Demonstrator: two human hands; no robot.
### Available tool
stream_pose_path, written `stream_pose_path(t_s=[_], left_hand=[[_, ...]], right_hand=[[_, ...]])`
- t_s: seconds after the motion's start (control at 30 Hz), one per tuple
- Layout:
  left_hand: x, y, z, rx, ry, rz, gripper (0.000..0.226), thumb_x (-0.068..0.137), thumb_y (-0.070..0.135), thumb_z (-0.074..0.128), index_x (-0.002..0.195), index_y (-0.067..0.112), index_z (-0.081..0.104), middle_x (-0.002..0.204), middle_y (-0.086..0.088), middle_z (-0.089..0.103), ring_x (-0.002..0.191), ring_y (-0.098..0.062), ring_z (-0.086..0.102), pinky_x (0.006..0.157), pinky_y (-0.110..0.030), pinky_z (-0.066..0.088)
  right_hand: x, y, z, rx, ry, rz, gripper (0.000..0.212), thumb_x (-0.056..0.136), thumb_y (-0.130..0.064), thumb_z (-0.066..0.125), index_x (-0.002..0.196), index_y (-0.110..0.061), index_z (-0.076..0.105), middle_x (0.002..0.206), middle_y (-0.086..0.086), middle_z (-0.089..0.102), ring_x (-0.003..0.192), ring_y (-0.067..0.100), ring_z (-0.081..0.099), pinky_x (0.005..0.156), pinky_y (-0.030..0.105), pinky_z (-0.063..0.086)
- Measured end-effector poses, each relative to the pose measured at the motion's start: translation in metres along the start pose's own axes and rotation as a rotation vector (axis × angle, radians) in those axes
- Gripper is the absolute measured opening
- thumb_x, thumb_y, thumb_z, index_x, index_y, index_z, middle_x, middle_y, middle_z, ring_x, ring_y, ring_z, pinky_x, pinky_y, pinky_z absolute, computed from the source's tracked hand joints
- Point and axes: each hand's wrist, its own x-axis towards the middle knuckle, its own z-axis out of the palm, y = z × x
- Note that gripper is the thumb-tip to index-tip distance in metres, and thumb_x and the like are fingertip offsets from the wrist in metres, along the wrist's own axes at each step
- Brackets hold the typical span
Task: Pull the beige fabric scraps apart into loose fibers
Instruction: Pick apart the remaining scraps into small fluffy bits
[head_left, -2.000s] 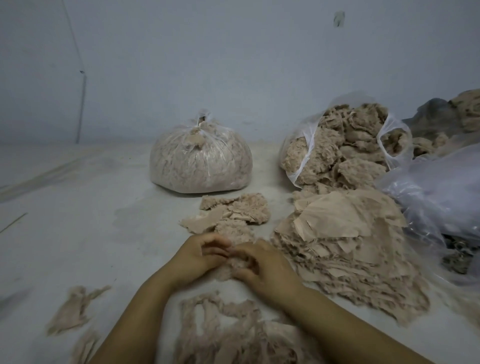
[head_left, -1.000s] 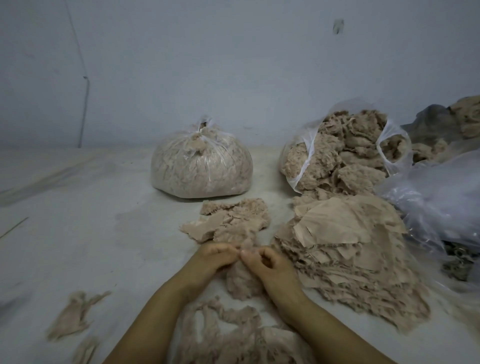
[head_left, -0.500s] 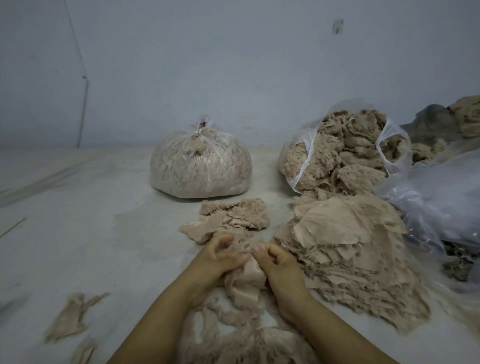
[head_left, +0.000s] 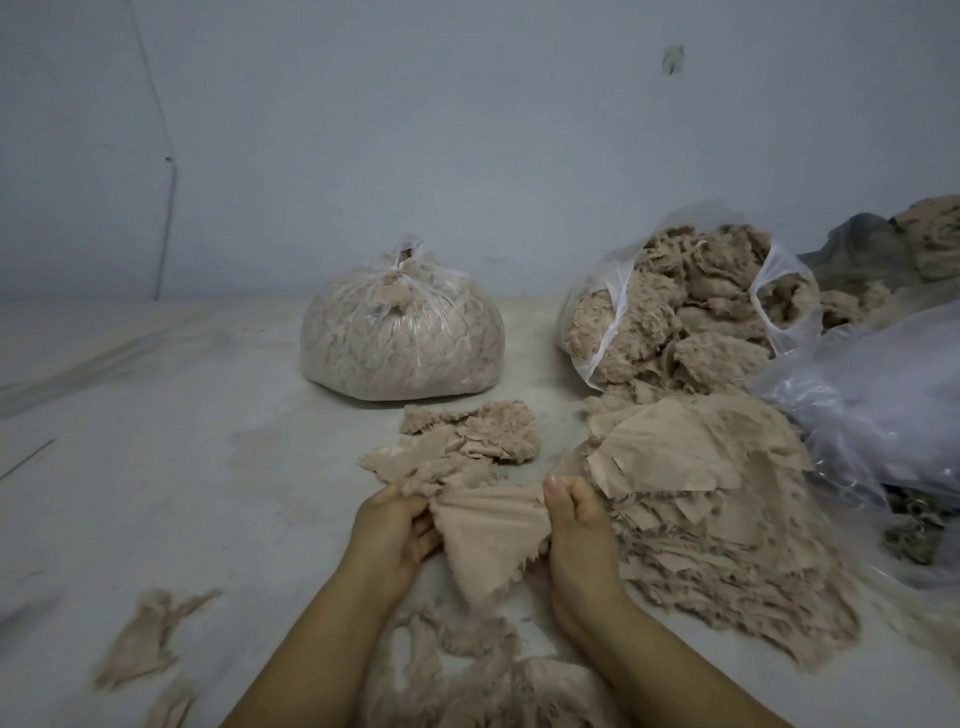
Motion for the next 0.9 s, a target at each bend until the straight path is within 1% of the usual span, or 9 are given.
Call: stream_pose_path(t_s=[0.2, 0.33, 0.4, 0.47, 0.53, 0.63, 0.77, 0.83, 0.9], left_hand=[[0.0, 0.001, -0.003, 0.05, 0.064, 0.035, 0.023, 0.088, -0.011, 0.047, 0.09, 0.003, 0.064, 0.067, -0.01, 0.072, 0.055, -0.02, 0.068, 0.049, -0.028, 0.056], [-0.004, 0.001, 0.002, 0.008, -0.057, 0.018, 0.019, 0.088, -0.008, 0.049, 0.095, -0.003, 0.065, 0.079, -0.017, 0.073, 0.066, -0.024, 0.07, 0.053, -0.029, 0.056], [-0.007, 0.0, 0.008, -0.01, -0.132, -0.003, 0.019, 0.087, -0.007, 0.051, 0.1, -0.005, 0.065, 0.089, -0.021, 0.072, 0.074, -0.026, 0.071, 0.056, -0.029, 0.056], [-0.01, -0.003, 0.012, -0.014, -0.154, -0.006, 0.02, 0.086, -0.008, 0.053, 0.103, -0.006, 0.063, 0.091, -0.022, 0.071, 0.076, -0.027, 0.072, 0.056, -0.03, 0.056], [-0.009, -0.002, 0.01, -0.068, -0.078, 0.003, 0.016, 0.086, -0.01, 0.052, 0.099, -0.006, 0.06, 0.082, -0.02, 0.072, 0.069, -0.024, 0.072, 0.052, -0.028, 0.057], [0.001, 0.009, -0.008, -0.184, 0.1, 0.032, 0.011, 0.091, -0.01, 0.046, 0.094, -0.001, 0.053, 0.07, -0.015, 0.07, 0.059, -0.02, 0.071, 0.048, -0.024, 0.056], [0.0, 0.007, -0.008, 0.149, 0.015, 0.044, 0.005, 0.095, 0.013, 0.053, 0.098, 0.009, 0.055, 0.064, -0.008, 0.069, 0.056, -0.021, 0.068, 0.042, -0.023, 0.051], [-0.004, 0.002, 0.001, 0.288, 0.017, 0.16, 0.013, 0.093, 0.026, 0.058, 0.098, 0.016, 0.052, 0.059, -0.005, 0.067, 0.052, -0.019, 0.065, 0.041, -0.023, 0.049], [-0.012, 0.0, 0.008, 0.334, -0.039, 0.316, 0.027, 0.085, 0.04, 0.062, 0.101, 0.021, 0.052, 0.068, -0.004, 0.071, 0.06, -0.018, 0.068, 0.048, -0.024, 0.052]], right_hand=[[-0.004, -0.005, 0.001, -0.019, -0.06, -0.024, 0.028, 0.099, -0.023, 0.046, 0.073, -0.013, 0.045, 0.054, -0.002, 0.041, 0.048, 0.013, 0.037, 0.045, 0.026, 0.032], [-0.009, -0.008, 0.001, -0.125, -0.193, 0.117, 0.042, 0.088, -0.042, 0.062, 0.093, 0.0, 0.057, 0.081, 0.003, 0.061, 0.075, 0.022, 0.058, 0.071, 0.035, 0.048], [-0.012, -0.01, 0.002, -0.083, -0.313, 0.193, 0.034, 0.084, -0.033, 0.071, 0.097, -0.002, 0.064, 0.091, 0.007, 0.071, 0.084, 0.025, 0.067, 0.073, 0.031, 0.055], [-0.014, -0.011, 0.004, -0.07, -0.314, 0.181, 0.019, 0.085, -0.019, 0.07, 0.082, -0.002, 0.061, 0.082, 0.013, 0.066, 0.074, 0.03, 0.061, 0.065, 0.033, 0.05], [-0.012, -0.01, 0.005, -0.083, -0.244, 0.137, 0.016, 0.089, -0.015, 0.065, 0.079, -0.006, 0.056, 0.075, 0.015, 0.054, 0.071, 0.025, 0.048, 0.064, 0.034, 0.041], [-0.006, -0.014, 0.0, 0.026, -0.183, 0.126, 0.02, 0.092, -0.016, 0.061, 0.077, -0.006, 0.052, 0.072, 0.015, 0.05, 0.067, 0.025, 0.045, 0.06, 0.032, 0.038], [-0.003, -0.015, -0.006, 0.093, -0.141, 0.103, 0.018, 0.091, -0.017, 0.062, 0.076, -0.008, 0.057, 0.069, 0.012, 0.059, 0.062, 0.021, 0.054, 0.058, 0.03, 0.045], [-0.004, -0.014, -0.004, 0.097, -0.159, 0.098, 0.012, 0.091, -0.016, 0.061, 0.084, -0.006, 0.06, 0.073, 0.01, 0.064, 0.067, 0.02, 0.057, 0.063, 0.033, 0.047], [-0.005, -0.013, -0.003, 0.072, -0.18, 0.061, 0.012, 0.091, -0.016, 0.061, 0.091, -0.004, 0.062, 0.075, 0.007, 0.067, 0.068, 0.019, 0.06, 0.063, 0.032, 0.048]])
